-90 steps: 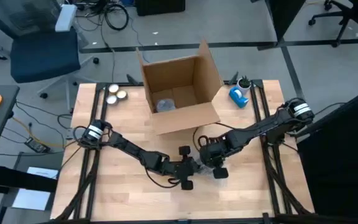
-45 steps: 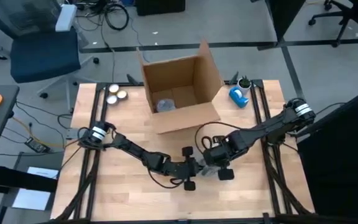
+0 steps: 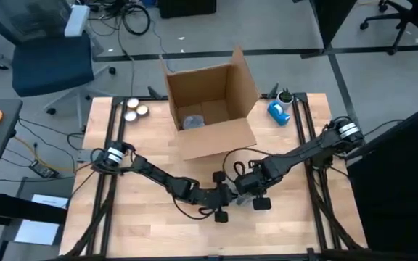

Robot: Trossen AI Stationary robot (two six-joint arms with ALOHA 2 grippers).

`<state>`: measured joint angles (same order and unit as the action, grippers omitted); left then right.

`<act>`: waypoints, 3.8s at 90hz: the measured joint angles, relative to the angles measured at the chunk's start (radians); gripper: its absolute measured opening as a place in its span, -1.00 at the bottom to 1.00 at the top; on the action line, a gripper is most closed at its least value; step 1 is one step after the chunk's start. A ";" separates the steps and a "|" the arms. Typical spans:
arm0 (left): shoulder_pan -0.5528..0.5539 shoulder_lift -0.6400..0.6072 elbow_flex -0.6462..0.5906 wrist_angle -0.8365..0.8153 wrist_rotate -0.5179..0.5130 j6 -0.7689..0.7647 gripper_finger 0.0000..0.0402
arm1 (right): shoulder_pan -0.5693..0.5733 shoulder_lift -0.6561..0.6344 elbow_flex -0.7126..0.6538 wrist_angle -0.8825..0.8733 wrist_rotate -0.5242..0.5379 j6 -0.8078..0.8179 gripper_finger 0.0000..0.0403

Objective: Wrap mug
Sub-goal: Wrap the black mug with the bubble wrap

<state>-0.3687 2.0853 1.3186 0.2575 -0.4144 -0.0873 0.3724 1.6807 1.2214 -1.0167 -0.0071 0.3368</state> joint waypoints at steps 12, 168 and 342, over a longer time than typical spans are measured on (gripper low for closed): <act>0.000 0.000 0.000 -0.001 0.001 -0.002 -1.00 | -0.009 0.040 -0.004 0.015 -0.008 -0.036 -1.00; 0.000 -0.001 0.000 0.008 0.001 0.001 -1.00 | 0.021 -0.052 0.151 -0.150 0.081 0.022 -1.00; 0.007 -0.001 0.000 0.006 0.000 0.004 -1.00 | 0.092 -0.052 0.074 -0.064 0.299 -0.121 -1.00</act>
<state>-0.3618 2.0846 1.3182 0.2637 -0.4145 -0.0828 0.4648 1.6283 1.2958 -1.0810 0.2920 0.2154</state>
